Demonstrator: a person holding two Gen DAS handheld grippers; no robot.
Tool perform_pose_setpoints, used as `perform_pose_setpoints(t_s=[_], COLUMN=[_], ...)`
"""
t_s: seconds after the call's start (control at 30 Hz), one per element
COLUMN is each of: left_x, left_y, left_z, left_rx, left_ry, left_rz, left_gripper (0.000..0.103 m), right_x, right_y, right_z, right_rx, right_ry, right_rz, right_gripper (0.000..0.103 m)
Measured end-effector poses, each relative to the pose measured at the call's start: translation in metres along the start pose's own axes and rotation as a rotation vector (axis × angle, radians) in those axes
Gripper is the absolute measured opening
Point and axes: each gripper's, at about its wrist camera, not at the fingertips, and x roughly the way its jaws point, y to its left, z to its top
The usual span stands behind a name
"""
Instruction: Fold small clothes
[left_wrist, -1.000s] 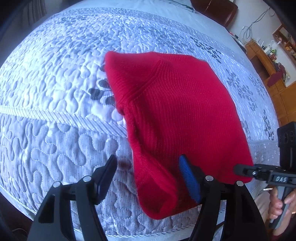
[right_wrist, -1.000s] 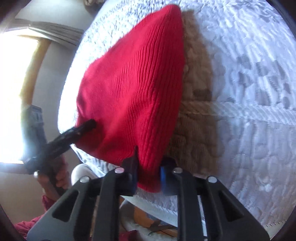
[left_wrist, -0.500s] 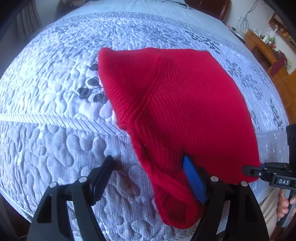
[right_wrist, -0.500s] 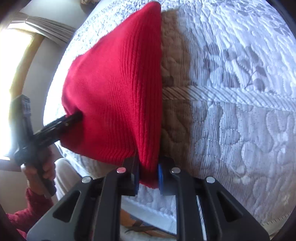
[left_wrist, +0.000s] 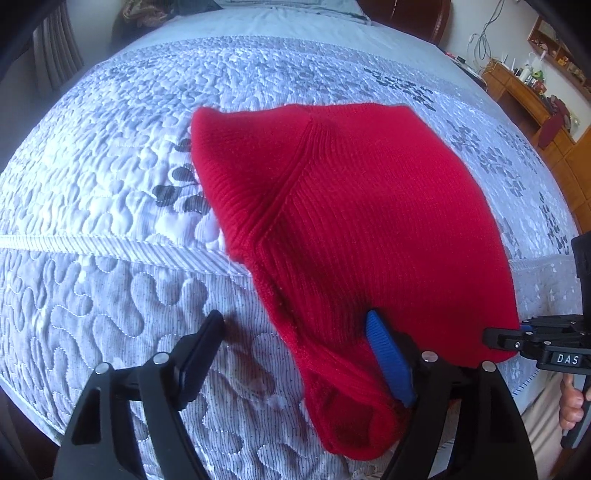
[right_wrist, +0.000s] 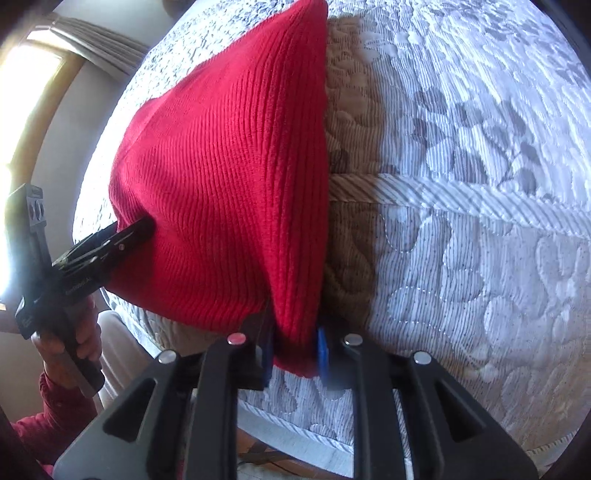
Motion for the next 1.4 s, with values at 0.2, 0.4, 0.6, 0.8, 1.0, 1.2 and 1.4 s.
perform_pose_setpoints(t_s=[0.2, 0.4, 0.6, 0.8, 1.0, 1.2, 1.4], left_x=[-0.025, -0.036, -0.035, -0.023, -0.010, 0.003, 0.007], left_y=[-0.011, -0.016, -0.012, -0.004, 0.000, 0.001, 0.005], left_z=[0.007, 0.025, 0.039, 0.053, 0.063, 0.066, 0.069], left_rx=[0.041, 0.054, 0.046, 0.030, 0.025, 0.024, 0.008], left_ry=[-0.058, -0.102, -0.120, -0.121, -0.116, -0.102, -0.085], left_rz=[-0.023, -0.028, -0.038, -0.035, -0.029, -0.033, -0.048], left_gripper=[0.077, 0.077, 0.077, 0.077, 0.077, 0.078, 0.078], right_x=[-0.036, -0.053, -0.045, -0.011, 0.010, -0.008, 0.001], right_y=[0.014, 0.024, 0.017, 0.018, 0.018, -0.003, -0.018], right_z=[0.014, 0.064, 0.122, 0.175, 0.189, 0.190, 0.189], right_rx=[-0.043, -0.067, -0.061, -0.046, -0.041, 0.017, 0.041], right_ry=[-0.083, -0.120, -0.108, -0.046, -0.012, -0.036, -0.046], right_rz=[-0.024, -0.024, -0.018, -0.011, -0.043, 0.004, 0.016], right_gripper=[0.056, 0.071, 0.074, 0.076, 0.040, 0.015, 0.019])
